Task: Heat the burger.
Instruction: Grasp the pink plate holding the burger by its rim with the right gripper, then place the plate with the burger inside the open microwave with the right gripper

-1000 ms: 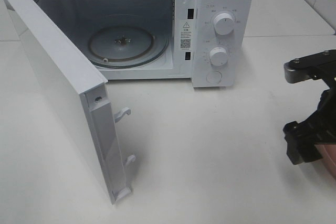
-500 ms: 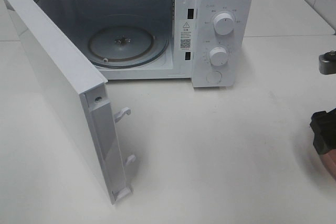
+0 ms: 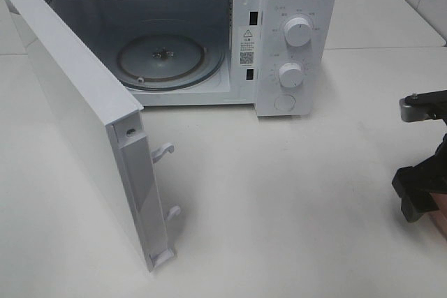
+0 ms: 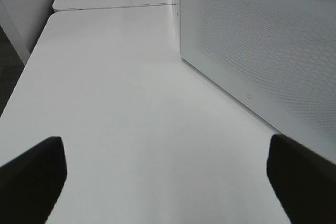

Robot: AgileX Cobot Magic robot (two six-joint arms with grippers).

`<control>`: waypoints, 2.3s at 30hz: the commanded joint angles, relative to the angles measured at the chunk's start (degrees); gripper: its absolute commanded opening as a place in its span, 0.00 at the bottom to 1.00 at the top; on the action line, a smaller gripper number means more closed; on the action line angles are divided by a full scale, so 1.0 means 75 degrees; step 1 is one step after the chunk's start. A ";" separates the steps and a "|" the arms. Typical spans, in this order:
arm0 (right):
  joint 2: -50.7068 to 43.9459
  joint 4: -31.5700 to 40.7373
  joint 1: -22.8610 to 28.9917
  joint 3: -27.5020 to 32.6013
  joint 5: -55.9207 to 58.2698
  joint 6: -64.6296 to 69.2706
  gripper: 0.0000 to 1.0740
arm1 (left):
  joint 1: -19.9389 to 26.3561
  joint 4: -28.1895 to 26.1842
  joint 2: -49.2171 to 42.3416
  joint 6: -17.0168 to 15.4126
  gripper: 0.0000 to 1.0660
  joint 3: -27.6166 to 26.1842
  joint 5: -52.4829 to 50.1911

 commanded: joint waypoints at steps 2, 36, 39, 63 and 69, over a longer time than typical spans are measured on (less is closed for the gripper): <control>0.0298 -0.0107 -0.0061 -0.0031 -0.0145 -0.0008 0.82 | -0.0031 -0.0008 -0.0168 0.0000 0.90 0.0023 -0.0015; 0.1390 -0.1154 -0.0061 -0.0031 -0.0458 0.1222 0.03 | -0.0031 -0.0008 -0.0168 0.0000 0.90 0.0023 -0.0015; 0.1390 -0.1146 -0.0061 -0.0031 -0.0413 0.1024 0.00 | -0.0031 -0.0008 -0.0168 0.0000 0.90 0.0023 -0.0015; 0.0932 -0.1940 0.0688 -0.0122 0.0733 0.1757 0.00 | -0.0031 -0.0008 -0.0168 0.0000 0.90 0.0023 -0.0015; 0.0481 -0.2277 0.0955 -0.0122 0.1199 0.1933 0.00 | -0.0031 -0.0008 -0.0168 0.0000 0.90 0.0023 -0.0015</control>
